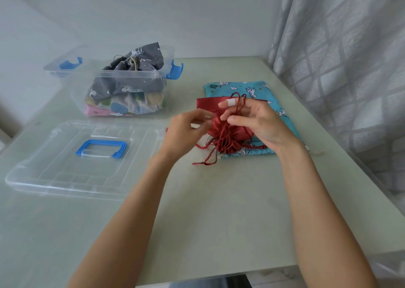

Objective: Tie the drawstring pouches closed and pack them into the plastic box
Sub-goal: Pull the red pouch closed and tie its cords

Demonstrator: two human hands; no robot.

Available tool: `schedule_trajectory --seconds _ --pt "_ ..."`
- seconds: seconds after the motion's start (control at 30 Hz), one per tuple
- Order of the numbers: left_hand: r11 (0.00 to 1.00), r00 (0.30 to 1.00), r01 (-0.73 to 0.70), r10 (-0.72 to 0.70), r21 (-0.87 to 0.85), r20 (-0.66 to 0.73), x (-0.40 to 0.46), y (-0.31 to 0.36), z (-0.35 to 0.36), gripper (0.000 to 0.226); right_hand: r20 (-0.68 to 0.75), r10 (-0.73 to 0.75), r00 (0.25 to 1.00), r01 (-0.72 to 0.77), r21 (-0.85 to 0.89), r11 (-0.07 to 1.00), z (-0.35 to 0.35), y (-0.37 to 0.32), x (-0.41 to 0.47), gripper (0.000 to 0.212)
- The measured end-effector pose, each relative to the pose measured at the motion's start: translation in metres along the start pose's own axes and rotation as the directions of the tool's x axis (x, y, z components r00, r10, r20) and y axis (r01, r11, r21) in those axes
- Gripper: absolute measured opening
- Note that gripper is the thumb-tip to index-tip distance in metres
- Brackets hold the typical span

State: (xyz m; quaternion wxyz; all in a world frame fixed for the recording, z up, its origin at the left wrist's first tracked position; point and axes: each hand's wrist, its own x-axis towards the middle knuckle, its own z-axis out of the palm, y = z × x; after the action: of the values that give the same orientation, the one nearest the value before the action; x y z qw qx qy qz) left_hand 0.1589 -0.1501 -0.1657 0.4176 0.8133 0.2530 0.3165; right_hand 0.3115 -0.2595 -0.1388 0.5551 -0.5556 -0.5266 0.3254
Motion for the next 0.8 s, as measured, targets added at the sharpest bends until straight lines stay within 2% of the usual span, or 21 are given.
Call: schedule_trajectory --seconds 0.1,0.17,0.23,0.33,0.43,0.57,0.7,0.8 --pt "0.997 0.990 -0.074 0.075 -0.020 0.122 -0.002 0.001 0.011 0.020 0.009 -0.019 1.000 0.019 -0.014 1.000 0.002 -0.002 -0.001 0.028" --pt "0.997 0.990 -0.069 0.073 -0.040 0.120 -0.003 0.004 0.014 0.015 -0.016 -0.032 0.999 0.032 -0.029 0.999 0.002 -0.002 -0.001 0.027" --pt "0.991 0.996 -0.007 0.019 -0.132 0.088 -0.002 0.005 0.012 0.009 -0.075 -0.064 0.995 0.057 -0.097 0.994 0.000 0.001 0.000 0.029" --pt "0.947 0.991 0.108 -0.080 -0.301 0.104 -0.002 0.007 0.009 0.019 -0.178 -0.116 0.977 0.073 -0.231 0.970 -0.001 0.008 0.003 0.032" --pt "0.944 0.987 0.146 -0.118 -0.295 0.110 -0.003 0.005 0.008 0.019 -0.237 -0.190 0.953 0.118 -0.289 0.950 0.001 0.014 0.005 0.028" --pt "0.966 0.986 0.147 -0.125 -0.213 0.112 -0.004 -0.002 0.009 0.018 -0.235 -0.246 0.940 0.150 -0.361 0.920 0.006 0.019 0.009 0.017" --pt "0.946 0.977 0.180 -0.140 -0.271 0.159 -0.005 0.002 0.010 0.015 -0.191 -0.328 0.925 0.206 -0.473 0.857 0.013 0.021 0.010 0.019" --pt "0.913 0.972 0.211 -0.157 -0.349 0.177 -0.004 0.001 0.006 0.014 -0.184 -0.349 0.919 0.228 -0.474 0.850 0.014 0.021 0.010 0.019"
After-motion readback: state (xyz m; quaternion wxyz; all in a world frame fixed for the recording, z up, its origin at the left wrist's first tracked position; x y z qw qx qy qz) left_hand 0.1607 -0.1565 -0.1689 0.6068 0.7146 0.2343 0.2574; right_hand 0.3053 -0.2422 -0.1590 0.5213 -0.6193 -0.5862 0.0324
